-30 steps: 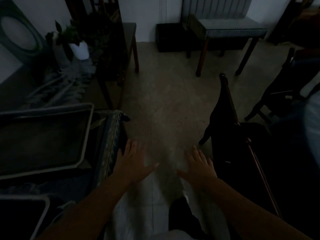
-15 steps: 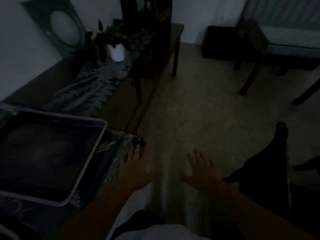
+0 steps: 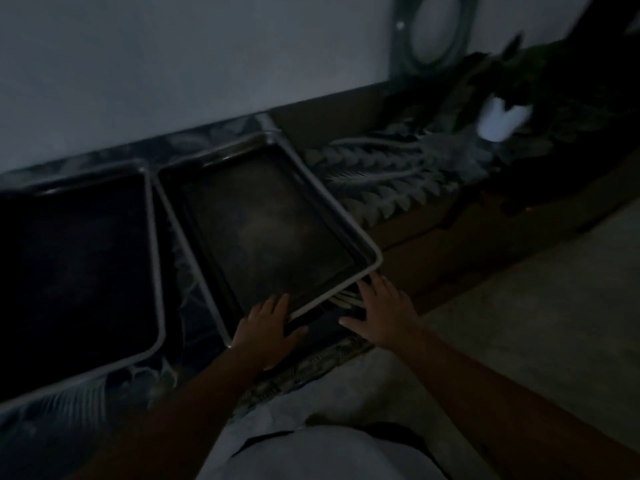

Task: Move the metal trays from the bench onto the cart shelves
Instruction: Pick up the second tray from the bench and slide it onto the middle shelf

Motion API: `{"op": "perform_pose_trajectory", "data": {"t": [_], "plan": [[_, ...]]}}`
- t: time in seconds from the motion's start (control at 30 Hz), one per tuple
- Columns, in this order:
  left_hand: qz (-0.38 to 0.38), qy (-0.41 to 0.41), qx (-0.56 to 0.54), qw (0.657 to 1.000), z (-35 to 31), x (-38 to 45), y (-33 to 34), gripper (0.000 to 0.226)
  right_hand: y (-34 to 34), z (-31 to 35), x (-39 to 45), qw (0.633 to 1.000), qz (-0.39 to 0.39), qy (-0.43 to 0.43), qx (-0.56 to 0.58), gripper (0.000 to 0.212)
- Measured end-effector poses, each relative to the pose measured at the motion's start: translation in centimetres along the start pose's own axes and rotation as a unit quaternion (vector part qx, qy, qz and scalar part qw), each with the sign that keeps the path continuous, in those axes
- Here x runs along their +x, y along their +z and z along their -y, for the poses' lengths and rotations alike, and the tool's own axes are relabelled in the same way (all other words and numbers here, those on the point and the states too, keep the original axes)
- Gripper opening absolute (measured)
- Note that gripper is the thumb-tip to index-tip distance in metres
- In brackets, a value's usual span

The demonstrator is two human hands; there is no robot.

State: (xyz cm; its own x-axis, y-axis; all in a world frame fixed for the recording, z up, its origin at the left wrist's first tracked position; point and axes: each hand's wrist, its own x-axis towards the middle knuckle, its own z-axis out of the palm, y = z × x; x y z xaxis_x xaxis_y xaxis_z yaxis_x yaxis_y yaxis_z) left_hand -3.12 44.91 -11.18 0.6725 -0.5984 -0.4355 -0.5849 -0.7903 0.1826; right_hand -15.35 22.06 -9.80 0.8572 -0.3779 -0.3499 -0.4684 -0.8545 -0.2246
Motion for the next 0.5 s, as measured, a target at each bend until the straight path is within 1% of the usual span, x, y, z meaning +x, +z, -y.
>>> {"op": "perform_pose_trajectory", "data": {"t": [0.13, 0.2, 0.27, 0.3, 0.4, 0.5], "plan": [[0.010, -0.088, -0.086, 0.992, 0.8, -0.1, 1.6, 0.074, -1.3, 1.3, 5.0, 0.993, 0.000, -0.093, -0.069, 0.092], [0.008, -0.122, -0.101, 0.987, 1.0, 0.0, 2.1, 0.062, -1.4, 1.2, 7.0, 0.986, 0.007, -0.137, -0.094, 0.078], [0.008, -0.145, -0.104, 0.984, 0.8, 0.1, 2.3, 0.055, -1.4, 0.8, 8.3, 0.981, 0.017, -0.160, -0.108, 0.060], [0.003, -0.159, -0.111, 0.981, 0.6, 0.2, 2.4, 0.053, -1.3, 0.5, 8.9, 0.979, 0.023, -0.171, -0.113, 0.055], [-0.011, -0.196, -0.141, 0.970, 0.0, 0.8, 2.4, 0.047, -1.2, 0.0, 10.3, 0.971, 0.035, -0.198, -0.126, 0.047], [-0.026, -0.213, -0.169, 0.962, -0.1, 1.2, 2.6, 0.044, -1.1, -0.3, 11.4, 0.969, 0.060, -0.214, -0.110, 0.043]]}}
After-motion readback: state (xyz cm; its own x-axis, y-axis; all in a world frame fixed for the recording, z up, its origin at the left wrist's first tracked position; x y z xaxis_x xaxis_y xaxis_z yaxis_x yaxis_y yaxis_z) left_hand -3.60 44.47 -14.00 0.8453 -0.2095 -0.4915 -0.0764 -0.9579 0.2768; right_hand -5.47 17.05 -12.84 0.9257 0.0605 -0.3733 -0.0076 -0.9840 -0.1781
